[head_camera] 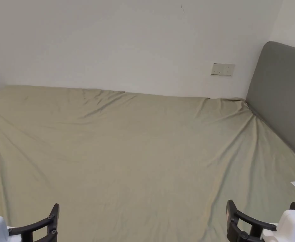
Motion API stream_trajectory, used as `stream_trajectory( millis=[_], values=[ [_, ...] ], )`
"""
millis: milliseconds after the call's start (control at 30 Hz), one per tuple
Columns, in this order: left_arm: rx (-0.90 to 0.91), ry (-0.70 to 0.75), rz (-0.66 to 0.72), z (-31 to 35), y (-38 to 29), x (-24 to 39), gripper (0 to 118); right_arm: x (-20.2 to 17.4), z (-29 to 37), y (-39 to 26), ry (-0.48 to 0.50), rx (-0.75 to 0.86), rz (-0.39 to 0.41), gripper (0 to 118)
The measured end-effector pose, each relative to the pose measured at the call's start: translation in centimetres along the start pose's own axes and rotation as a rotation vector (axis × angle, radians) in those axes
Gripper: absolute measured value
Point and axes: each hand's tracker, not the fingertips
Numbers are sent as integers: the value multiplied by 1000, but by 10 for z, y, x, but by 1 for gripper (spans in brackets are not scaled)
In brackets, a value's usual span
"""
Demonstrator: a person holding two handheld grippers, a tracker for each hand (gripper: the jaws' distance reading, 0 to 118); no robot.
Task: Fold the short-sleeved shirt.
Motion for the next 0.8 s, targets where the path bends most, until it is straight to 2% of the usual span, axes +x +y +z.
stream_trajectory(
  millis=[167,233,300,467,533,600,667,733,800],
  values=[
    [-3,-2,-5,-1,1,-1,118,-2,-1,2,77,-8,-28,118],
    [-6,-1,-7,-1,0,-1,118,-5,-3,1,65,-13,-23,118],
    [-4,9,-21,-1,1,0,118,-13,-1,1,30,-23,19,118],
    [-4,6,-12,-1,1,0,118,-24,2,-1,-7,4,38,118],
    [-5,3,-1,-2,2,-1,118,-24,1,1,-8,5,-2,118],
    [-10,-2,10,-3,2,-1,118,-18,-3,4,62,-38,-84,118],
    [-9,-1,6,-4,2,0,118,-15,-7,6,71,-70,-130,118],
    [-9,0,1,-4,2,0,118,-15,-8,6,49,-69,-105,118],
    [-8,-3,7,-3,2,1,118,-18,-7,7,-21,-50,-49,118]
  ],
)
